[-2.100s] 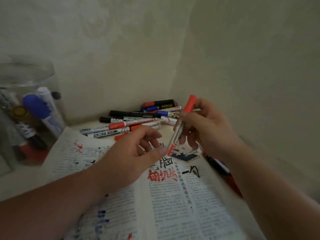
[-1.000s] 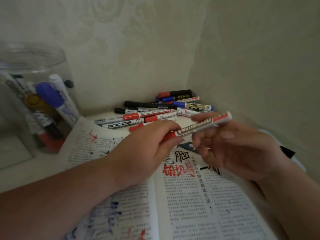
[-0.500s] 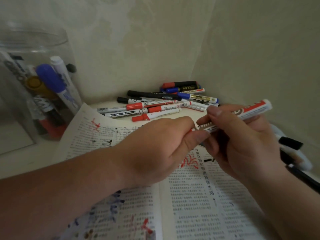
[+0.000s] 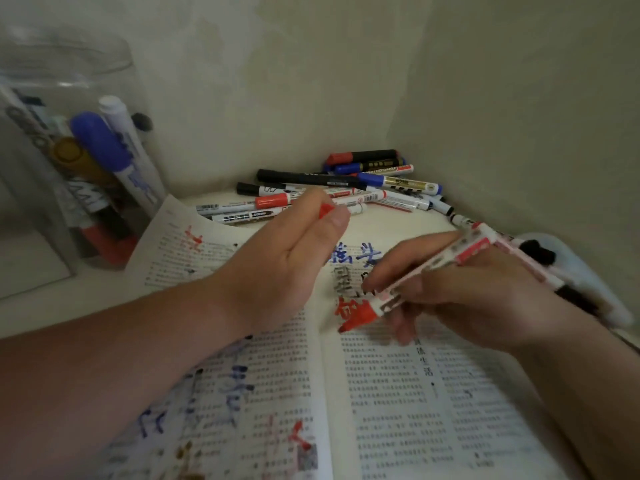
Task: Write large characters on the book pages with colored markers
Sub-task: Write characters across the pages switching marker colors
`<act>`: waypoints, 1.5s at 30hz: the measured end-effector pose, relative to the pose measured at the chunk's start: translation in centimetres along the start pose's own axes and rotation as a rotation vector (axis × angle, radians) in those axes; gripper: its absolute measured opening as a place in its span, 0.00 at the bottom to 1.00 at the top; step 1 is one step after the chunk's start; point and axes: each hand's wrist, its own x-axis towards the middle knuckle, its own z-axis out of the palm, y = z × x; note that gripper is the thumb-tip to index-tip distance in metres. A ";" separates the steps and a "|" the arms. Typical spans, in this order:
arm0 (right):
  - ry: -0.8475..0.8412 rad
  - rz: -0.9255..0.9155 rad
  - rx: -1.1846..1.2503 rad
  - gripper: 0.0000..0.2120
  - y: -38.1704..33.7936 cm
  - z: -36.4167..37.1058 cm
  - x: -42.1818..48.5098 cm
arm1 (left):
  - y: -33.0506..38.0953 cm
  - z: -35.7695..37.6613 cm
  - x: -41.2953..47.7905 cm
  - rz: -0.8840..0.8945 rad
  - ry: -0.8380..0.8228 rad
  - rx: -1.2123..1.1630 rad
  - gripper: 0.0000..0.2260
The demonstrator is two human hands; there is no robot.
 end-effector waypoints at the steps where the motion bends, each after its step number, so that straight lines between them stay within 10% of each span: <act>1: -0.006 0.013 -0.040 0.12 0.1 0.0 0.0 | -0.1 0.0 0.0 -0.012 -0.025 -0.018 0.13; 22: 0.151 0.115 -0.482 0.08 -1.3 1.6 -0.1 | -0.2 0.3 0.4 -0.048 -0.149 0.279 0.11; 45: 0.143 0.102 -0.359 0.05 -0.8 -0.9 -0.6 | -0.3 0.6 0.7 0.063 -0.165 0.391 0.06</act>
